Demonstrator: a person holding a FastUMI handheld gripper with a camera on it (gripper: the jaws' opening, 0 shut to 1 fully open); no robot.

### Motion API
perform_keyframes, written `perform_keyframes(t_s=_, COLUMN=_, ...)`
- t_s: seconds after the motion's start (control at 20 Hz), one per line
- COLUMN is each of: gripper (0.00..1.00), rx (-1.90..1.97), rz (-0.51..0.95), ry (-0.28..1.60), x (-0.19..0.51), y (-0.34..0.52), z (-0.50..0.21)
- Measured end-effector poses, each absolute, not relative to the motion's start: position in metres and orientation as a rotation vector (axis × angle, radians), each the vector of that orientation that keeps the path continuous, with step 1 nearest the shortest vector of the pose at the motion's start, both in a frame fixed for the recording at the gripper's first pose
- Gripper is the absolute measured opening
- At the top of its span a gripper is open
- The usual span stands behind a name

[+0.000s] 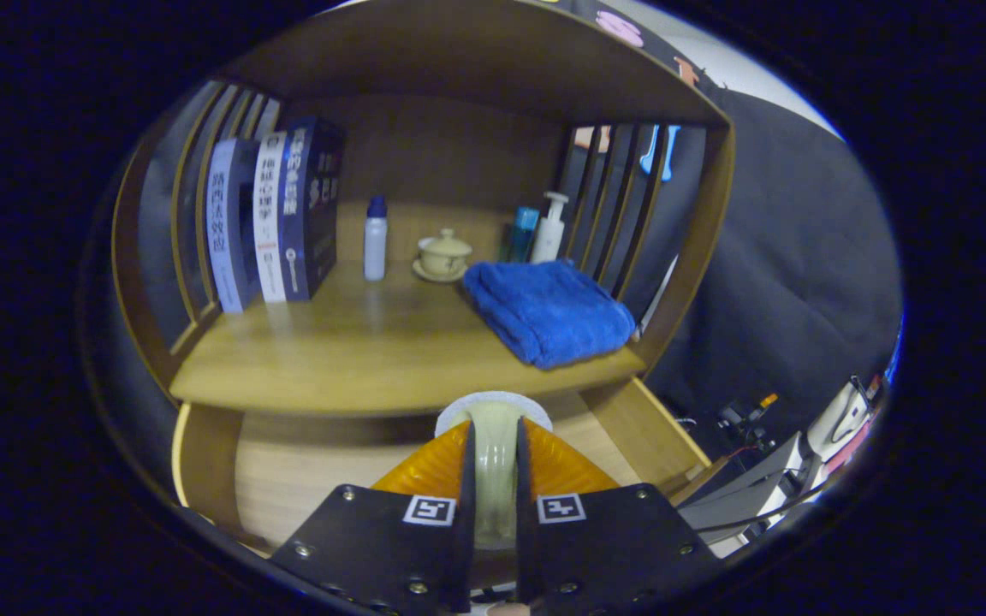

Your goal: Pull open the drawer, take out the items inside it, and place them on the countertop above the cabinet.

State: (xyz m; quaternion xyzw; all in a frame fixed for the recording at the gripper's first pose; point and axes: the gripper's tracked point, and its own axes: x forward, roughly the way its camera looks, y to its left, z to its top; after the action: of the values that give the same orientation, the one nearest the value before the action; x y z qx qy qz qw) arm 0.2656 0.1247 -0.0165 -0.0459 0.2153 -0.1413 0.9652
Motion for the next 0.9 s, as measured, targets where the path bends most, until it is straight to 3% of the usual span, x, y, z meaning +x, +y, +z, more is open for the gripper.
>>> perform_keyframes(t_s=0.5, gripper=0.21, rx=-0.071, rz=-0.129, ry=0.459, x=0.347, y=0.148, z=-0.022)
perform_keyframes(t_s=0.9, gripper=0.2, rx=-0.05, rz=-0.072, ry=0.46, x=0.374, y=0.143, z=-0.04)
